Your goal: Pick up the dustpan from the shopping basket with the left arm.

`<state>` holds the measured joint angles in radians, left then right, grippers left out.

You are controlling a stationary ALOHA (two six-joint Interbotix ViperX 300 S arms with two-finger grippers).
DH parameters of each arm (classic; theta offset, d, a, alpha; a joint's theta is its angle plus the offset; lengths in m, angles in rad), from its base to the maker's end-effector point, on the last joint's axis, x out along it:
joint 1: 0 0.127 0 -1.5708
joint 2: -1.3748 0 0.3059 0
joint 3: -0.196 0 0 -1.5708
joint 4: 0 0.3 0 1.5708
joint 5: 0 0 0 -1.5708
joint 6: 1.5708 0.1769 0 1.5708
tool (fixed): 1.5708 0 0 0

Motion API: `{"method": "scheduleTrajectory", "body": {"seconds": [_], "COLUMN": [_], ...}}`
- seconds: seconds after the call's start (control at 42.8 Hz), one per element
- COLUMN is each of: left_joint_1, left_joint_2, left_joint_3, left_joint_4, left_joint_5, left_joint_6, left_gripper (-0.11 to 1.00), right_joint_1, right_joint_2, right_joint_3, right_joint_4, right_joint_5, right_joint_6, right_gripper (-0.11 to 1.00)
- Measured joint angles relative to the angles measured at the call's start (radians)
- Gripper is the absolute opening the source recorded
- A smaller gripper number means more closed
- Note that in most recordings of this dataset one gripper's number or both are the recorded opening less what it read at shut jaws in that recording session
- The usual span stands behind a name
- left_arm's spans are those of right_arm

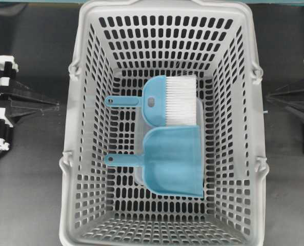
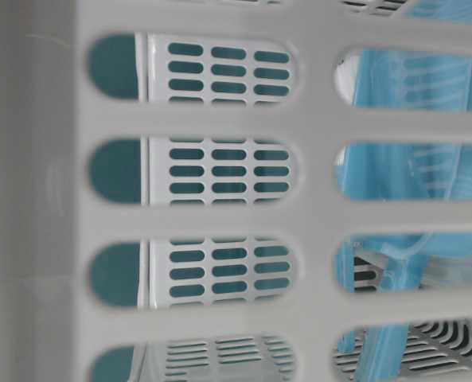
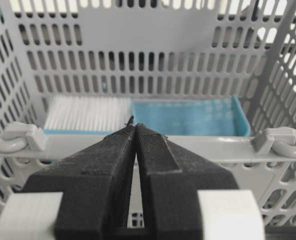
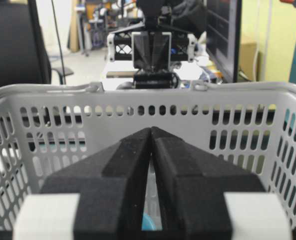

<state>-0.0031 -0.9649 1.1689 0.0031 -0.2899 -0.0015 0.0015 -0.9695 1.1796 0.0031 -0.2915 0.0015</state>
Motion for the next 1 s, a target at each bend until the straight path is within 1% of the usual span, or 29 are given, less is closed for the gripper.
{"method": "scheduleTrajectory", "body": {"seconds": [0.047,0.093,0.14,0.21,0.304,0.42,0.56,0.631,0.677,0.841,1.004], "left_joint_1": [0.000,-0.002,-0.006,-0.014,-0.025,-0.035,-0.066,-0.075,-0.080,-0.091,-0.103], "left_joint_2": [0.000,0.002,0.002,0.005,0.023,0.069,0.216,0.281,0.351,0.534,0.687], "left_joint_3": [0.000,-0.020,-0.061,-0.126,-0.222,-0.342,-0.545,-0.609,-0.673,-0.818,-0.945], "left_joint_4": [0.000,0.015,0.029,0.034,0.037,0.037,0.037,0.037,0.038,0.037,0.037], "left_joint_5": [0.002,0.037,0.101,0.202,0.365,0.531,0.762,0.827,0.894,1.049,1.147], "left_joint_6": [-0.002,-0.025,-0.044,-0.063,-0.072,-0.072,-0.066,-0.063,-0.063,-0.063,-0.057], "left_gripper": [0.04,0.00,0.00,0.00,0.00,0.00,0.00,0.00,0.00,0.00,0.00], "right_joint_1": [0.002,0.002,0.006,0.012,0.018,0.023,0.026,0.028,0.029,0.043,0.051], "right_joint_2": [0.000,0.000,0.000,-0.002,-0.003,-0.005,-0.005,-0.005,-0.005,-0.003,-0.005], "right_joint_3": [0.000,0.002,0.002,0.003,0.003,0.003,0.003,0.003,0.003,0.003,0.005], "right_joint_4": [0.000,0.002,0.002,0.002,0.002,0.003,0.003,0.003,0.003,0.003,0.005], "right_joint_5": [0.000,0.000,0.000,0.002,0.005,0.006,0.018,0.025,0.028,0.032,0.034], "right_joint_6": [0.000,0.003,0.005,0.006,0.006,0.006,0.006,0.006,0.006,0.006,0.005], "right_gripper": [0.01,0.01,0.01,0.01,0.01,0.01,0.01,0.01,0.01,0.01,0.01]}}
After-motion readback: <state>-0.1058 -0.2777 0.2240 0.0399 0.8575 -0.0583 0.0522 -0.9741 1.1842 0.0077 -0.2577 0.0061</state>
